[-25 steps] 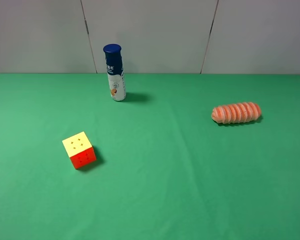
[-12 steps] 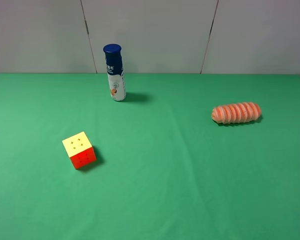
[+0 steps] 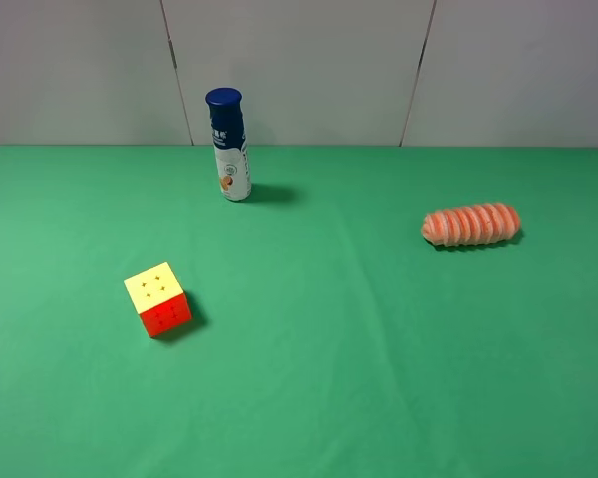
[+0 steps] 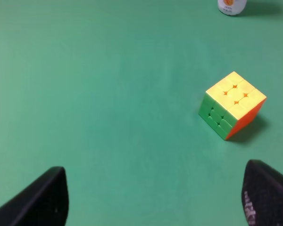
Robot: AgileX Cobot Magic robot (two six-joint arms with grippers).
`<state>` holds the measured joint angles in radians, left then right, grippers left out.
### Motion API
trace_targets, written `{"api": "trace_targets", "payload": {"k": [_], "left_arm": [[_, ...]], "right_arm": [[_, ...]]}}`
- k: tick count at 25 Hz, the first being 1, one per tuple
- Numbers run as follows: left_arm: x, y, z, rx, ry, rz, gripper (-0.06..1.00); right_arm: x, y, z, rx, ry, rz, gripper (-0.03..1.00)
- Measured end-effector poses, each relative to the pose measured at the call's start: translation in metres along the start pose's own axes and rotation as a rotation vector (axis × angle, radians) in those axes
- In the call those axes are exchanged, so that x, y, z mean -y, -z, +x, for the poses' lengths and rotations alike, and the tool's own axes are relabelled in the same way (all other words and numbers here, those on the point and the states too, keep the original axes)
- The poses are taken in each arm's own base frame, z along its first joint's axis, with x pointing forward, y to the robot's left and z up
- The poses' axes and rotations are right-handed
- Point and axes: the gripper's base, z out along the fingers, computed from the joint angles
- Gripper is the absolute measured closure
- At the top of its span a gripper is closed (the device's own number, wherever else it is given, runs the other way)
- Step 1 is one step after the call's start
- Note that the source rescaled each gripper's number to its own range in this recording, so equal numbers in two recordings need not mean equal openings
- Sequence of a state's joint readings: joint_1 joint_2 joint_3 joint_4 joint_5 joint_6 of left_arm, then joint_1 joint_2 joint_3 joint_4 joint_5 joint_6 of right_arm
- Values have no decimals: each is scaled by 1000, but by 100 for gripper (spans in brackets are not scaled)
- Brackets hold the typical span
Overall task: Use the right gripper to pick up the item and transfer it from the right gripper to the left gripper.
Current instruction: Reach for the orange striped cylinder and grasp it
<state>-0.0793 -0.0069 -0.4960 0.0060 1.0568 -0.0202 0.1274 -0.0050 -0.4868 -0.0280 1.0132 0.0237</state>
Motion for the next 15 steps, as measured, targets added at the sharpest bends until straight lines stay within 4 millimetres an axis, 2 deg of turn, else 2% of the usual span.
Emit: {"api": "trace_targets", "payload": {"k": [4, 8, 12, 15], "left_arm": [[0, 0, 0, 0, 0, 0, 11], [0, 0, 0, 0, 0, 0, 11], [0, 0, 0, 0, 0, 0, 11], [0, 0, 0, 0, 0, 0, 11]], "right_arm": [[2, -3, -1, -18, -14, 19, -3], [2, -24, -10, -160, -11, 37, -3], [1, -54, -35, -303, 7, 36, -3], [0, -81, -61, -374, 109, 17, -3]]}}
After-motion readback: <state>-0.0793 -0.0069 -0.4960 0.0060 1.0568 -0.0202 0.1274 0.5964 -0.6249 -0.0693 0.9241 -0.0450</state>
